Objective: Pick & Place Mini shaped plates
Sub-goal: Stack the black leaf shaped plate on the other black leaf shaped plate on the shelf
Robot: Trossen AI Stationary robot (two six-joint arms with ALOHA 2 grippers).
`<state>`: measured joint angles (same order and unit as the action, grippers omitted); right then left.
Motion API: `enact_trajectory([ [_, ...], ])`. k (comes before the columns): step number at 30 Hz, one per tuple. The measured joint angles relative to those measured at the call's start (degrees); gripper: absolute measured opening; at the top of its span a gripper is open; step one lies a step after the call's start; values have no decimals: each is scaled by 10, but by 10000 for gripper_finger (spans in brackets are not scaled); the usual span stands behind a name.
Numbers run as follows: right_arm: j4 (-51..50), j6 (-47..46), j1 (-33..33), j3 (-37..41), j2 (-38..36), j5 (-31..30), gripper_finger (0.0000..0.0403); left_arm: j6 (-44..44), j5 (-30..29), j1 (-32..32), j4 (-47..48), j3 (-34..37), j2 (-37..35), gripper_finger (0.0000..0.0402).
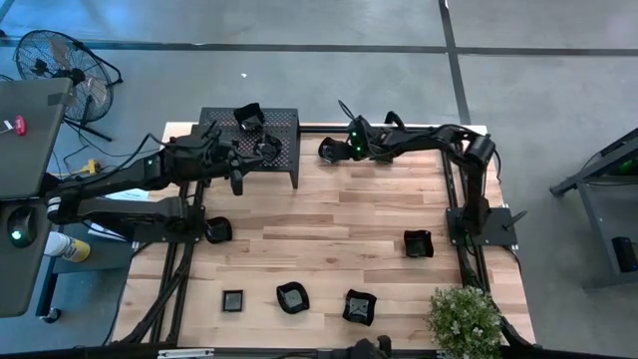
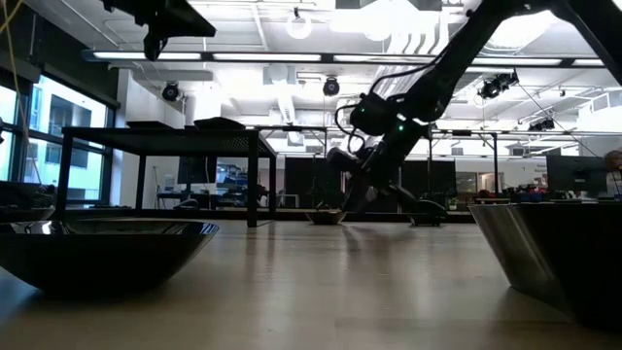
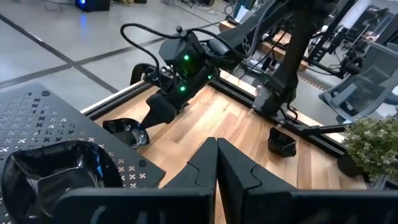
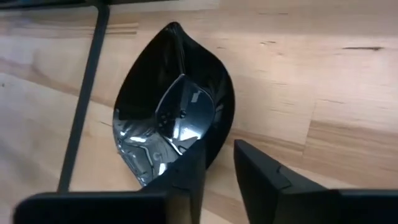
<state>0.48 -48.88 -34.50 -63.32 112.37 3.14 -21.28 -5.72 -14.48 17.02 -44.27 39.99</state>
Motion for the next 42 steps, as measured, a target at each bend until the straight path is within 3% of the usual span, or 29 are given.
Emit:
enact_trajectory([
  [7,13,-7,0,0,5,-2,7,0,0,-1,13,0,0,0],
  [12,2,0,0,0,-3,19,10,0,0,-1,12,0,0,0],
  [17,-52,27,16,0,-72,12,4,0,0,-1,12,0,0,0],
  [22,-133,16,79,15,-170,-62,2,-2,0,-1,12,0,0,0],
  [28,-130,-202,242,91,-238,-203,2,-20,2,-1,12,0,0,0],
  [34,-122,-412,374,84,-189,-317,1,-31,14,-1,12,0,0,0],
  [42,-109,-464,390,-23,-37,-321,1,-31,17,-1,15,0,0,0],
])
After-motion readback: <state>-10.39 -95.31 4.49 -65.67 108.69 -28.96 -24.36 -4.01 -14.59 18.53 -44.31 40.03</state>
